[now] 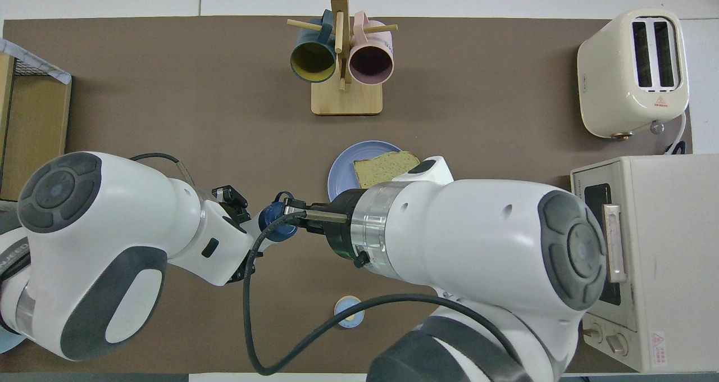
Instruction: Put bread on plate and add seasoning
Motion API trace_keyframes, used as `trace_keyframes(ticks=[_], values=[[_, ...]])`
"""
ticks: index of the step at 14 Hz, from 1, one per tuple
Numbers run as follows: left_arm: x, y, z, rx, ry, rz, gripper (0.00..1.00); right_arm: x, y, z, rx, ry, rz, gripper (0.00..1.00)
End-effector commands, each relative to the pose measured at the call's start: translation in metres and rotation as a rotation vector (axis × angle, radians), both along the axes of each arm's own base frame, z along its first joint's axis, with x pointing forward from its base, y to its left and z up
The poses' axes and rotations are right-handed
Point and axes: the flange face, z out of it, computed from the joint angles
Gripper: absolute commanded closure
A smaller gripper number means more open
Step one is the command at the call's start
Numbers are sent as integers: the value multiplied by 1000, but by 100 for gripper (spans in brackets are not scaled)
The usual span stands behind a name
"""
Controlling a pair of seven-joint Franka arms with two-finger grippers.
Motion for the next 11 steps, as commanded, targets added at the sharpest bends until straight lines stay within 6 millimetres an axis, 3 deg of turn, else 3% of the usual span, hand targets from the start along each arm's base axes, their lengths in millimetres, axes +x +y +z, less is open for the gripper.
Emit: trace_keyframes(ticks=[1,11], values=[[-6,4,4,-3,-20,8,100,-1,-5,-1,18,20,-49,100],[-6,5,3,-3,-19,9,100,14,-13,9,173,83,-175,100]])
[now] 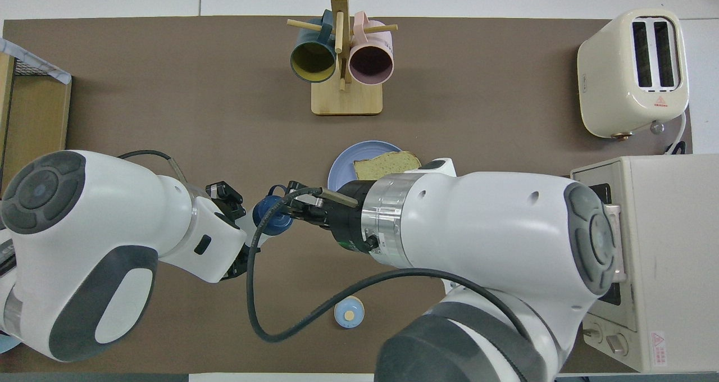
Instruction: Put bread on plate and add seasoning
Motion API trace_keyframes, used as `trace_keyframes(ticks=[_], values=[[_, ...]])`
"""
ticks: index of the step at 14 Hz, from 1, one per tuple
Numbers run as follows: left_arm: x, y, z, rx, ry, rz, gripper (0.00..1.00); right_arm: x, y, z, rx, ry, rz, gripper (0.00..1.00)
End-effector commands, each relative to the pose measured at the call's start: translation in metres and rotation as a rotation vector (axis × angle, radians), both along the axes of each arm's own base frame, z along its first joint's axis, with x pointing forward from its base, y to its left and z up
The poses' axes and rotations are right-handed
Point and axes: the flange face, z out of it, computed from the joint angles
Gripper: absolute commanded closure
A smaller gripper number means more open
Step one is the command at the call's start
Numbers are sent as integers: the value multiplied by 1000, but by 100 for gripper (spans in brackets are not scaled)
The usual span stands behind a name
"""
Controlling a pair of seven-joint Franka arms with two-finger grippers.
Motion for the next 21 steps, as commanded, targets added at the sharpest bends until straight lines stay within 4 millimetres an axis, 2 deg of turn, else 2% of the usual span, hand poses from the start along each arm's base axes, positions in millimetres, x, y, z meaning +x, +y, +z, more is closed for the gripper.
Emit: trace_keyframes(ticks=[1,5,13,14,15,18,20,21], values=[[-10,0,-3,9,-2,-14,100,5,-7,12,54,4,-65,100],[-10,-1,-3,9,-2,-16,100,14,-18,13,105,42,-108,100],[-9,1,-3,9,-2,-15,100,20,-28,10,100,28,-108,100],[-9,1,-3,9,-2,-15,100,19,-28,9,86,23,-93,32],[-9,1,-3,9,-2,-15,100,16,-29,7,77,37,-92,0],[-8,3,-4,13,1,0,100,12,-37,-6,40,50,-88,0],[-5,2,-5,22,-12,25,100,24,-58,-9,29,55,-110,0],[0,3,-4,58,-58,9,100,22,-58,-12,6,49,-102,0]])
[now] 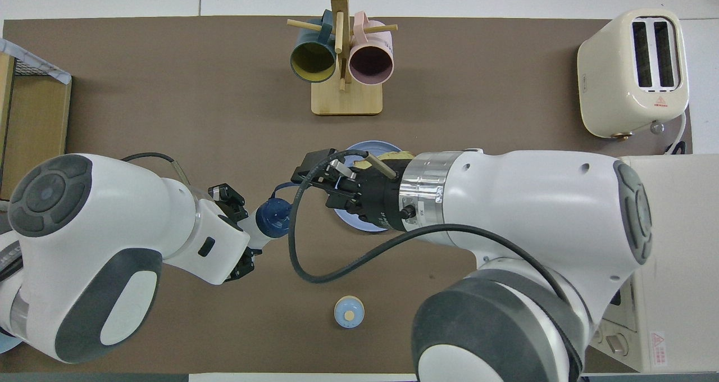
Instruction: Put bread on plate and add seasoning
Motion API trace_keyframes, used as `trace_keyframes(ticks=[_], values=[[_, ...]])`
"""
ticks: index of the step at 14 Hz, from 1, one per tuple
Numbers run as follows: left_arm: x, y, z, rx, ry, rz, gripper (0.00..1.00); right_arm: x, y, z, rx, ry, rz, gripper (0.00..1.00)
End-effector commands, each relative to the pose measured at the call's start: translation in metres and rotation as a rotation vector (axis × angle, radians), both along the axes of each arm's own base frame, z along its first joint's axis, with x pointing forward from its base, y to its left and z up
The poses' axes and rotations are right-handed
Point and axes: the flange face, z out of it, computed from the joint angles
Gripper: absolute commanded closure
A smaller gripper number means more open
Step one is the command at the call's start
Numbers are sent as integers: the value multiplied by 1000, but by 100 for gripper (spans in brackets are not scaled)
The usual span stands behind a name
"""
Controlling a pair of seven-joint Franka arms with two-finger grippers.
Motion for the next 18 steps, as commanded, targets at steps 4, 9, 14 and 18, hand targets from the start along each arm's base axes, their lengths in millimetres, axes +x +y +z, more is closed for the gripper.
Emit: trace_keyframes(ticks=[4,9,14,18], values=[[5,-2,-2,154,-129,3,100,24,-87,-12,-335,-51,151,0],[15,-70,-64,414,-184,9,100,35,-172,17,-699,0,429,0],[24,-138,-114,706,-235,-99,100,68,-249,39,-848,-34,593,0],[10,-190,-157,907,-305,-175,100,74,-242,35,-851,-38,617,0]])
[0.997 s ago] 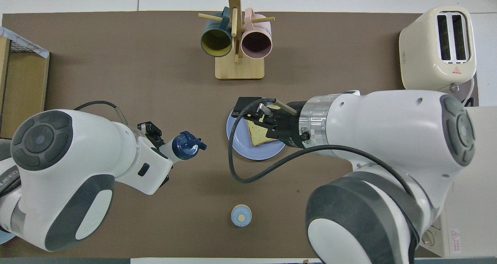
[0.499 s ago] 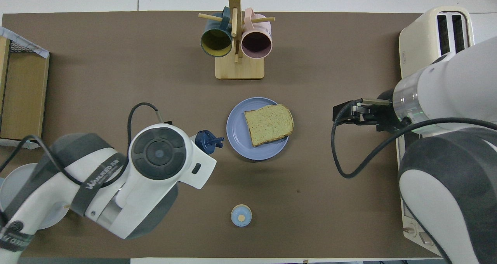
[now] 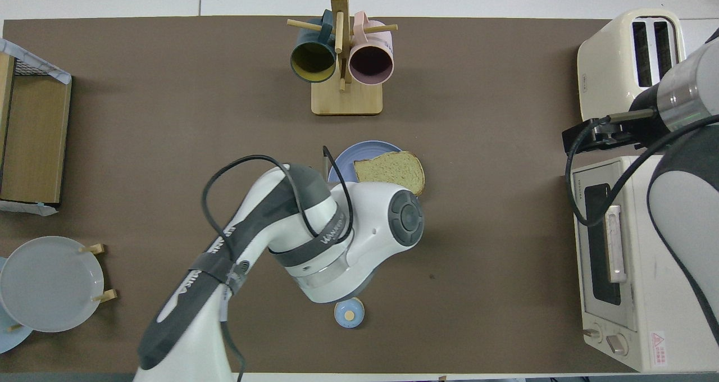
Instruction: Put bread on plate and add seasoning
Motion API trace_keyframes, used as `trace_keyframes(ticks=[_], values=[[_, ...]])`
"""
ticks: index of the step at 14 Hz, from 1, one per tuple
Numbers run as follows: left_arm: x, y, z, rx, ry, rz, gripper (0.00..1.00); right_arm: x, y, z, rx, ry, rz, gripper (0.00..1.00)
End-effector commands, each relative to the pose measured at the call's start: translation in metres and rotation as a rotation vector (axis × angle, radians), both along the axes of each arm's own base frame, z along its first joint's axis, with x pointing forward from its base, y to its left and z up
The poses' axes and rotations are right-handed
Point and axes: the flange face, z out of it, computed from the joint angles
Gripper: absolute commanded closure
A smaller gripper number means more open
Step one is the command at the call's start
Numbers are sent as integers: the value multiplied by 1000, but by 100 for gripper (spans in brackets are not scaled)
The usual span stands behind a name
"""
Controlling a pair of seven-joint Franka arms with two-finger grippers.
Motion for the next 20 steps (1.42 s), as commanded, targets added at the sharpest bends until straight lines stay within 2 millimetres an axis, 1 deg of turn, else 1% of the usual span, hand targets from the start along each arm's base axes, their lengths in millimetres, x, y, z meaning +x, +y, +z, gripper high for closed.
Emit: trace_keyframes(ticks=[1,2,4,5,6,7,8,9,11,12,13,15,16,17,18,19,20], values=[[-4,-25,-4,135,-70,-48,100,-1,8,3,-21,16,39,0],[-12,-29,-2,196,-97,-79,100,-5,8,3,-18,17,47,0],[-20,-32,4,286,-150,-120,100,-20,6,0,-20,20,53,0],[-22,-35,6,324,-176,-139,100,-21,3,-3,-20,28,42,0],[-25,-36,-12,416,-181,-149,100,-19,-4,-4,-19,28,36,0],[-26,-52,-43,519,-200,-169,100,-17,-10,-6,-24,33,28,0],[-19,-63,-47,541,-222,-156,100,-15,-15,-8,-27,37,22,0],[-14,-63,-43,576,-246,-144,100,-12,-21,-10,-28,42,12,0],[-5,-63,-47,703,-347,-193,100,-12,-21,-10,-17,47,46,0],[-9,-68,-58,744,-371,-225,100,-14,-22,-9,-17,48,61,0],[-14,-71,-66,766,-381,-243,100,-16,-22,-7,-17,47,62,0],[-12,-69,-68,819,-420,-266,100,-16,-22,-9,-17,52,68,0],[-12,-71,-64,820,-430,-265,100,-16,-22,-9,-17,52,68,0],[-24,-80,-61,822,-440,-278,100,-17,-23,-9,-17,53,66,0],[-40,-91,-63,817,-446,-303,100,-17,-23,-9,-17,53,68,0],[-44,-93,-63,818,-447,-308,100,-17,-23,-9,-17,52,69,0],[-43,-93,-62,818,-452,-309,100,-16,-23,-8,-18,50,69,0]])
